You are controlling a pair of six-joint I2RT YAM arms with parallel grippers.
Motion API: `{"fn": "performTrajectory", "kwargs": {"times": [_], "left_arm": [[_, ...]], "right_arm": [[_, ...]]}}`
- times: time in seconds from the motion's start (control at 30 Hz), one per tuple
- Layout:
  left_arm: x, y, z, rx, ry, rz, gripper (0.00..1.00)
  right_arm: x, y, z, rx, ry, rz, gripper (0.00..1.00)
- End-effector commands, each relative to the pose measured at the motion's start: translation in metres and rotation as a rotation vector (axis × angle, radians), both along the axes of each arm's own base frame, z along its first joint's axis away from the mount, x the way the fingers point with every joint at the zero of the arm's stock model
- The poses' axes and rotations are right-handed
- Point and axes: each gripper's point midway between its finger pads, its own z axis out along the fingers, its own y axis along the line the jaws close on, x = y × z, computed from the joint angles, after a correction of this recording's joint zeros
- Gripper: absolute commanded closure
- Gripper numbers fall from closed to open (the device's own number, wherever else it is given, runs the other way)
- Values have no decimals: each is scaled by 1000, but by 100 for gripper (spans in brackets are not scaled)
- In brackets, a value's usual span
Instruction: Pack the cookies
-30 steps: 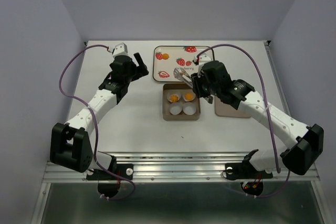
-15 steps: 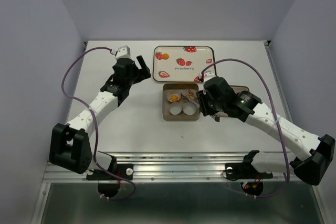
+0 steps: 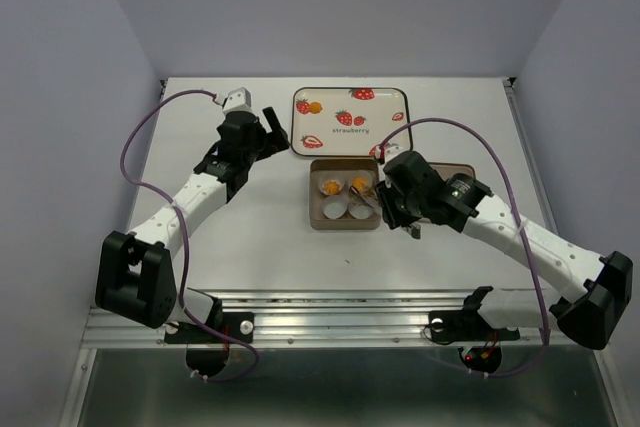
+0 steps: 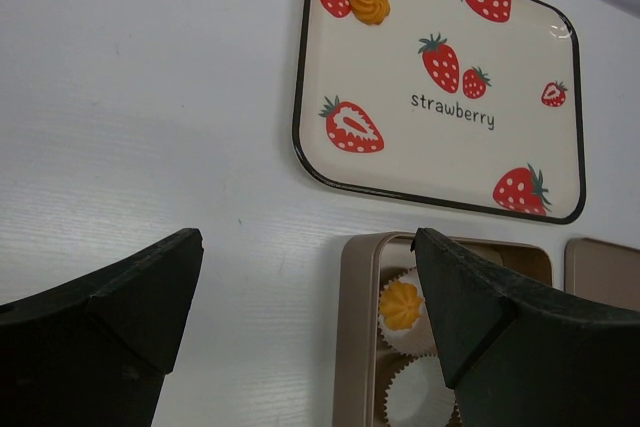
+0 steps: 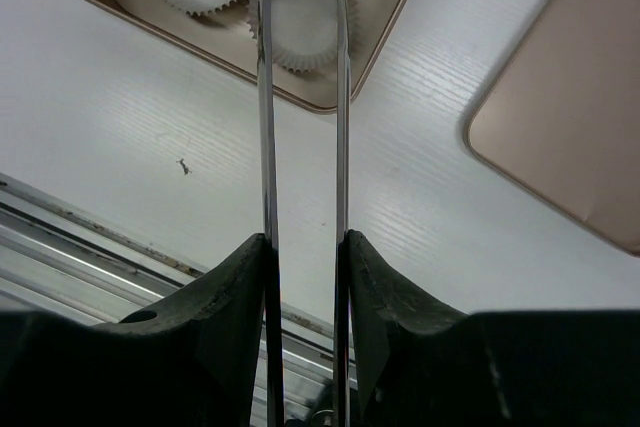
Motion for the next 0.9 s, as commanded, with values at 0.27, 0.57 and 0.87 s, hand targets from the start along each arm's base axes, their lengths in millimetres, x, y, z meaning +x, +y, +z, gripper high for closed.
{"fn": "performTrajectory", "kwargs": {"times": [0.27, 0.57, 0.87], "left_arm": [[10, -3, 23, -7, -69, 3, 1], [12, -5, 22, -7, -66, 3, 1], [12, -3, 21, -6, -64, 9, 1]], "right_arm": [[9, 14, -4, -2, -25, 54, 66], [19, 15, -7, -19, -54, 35, 65], [16, 16, -15, -22, -33, 47, 65]]}}
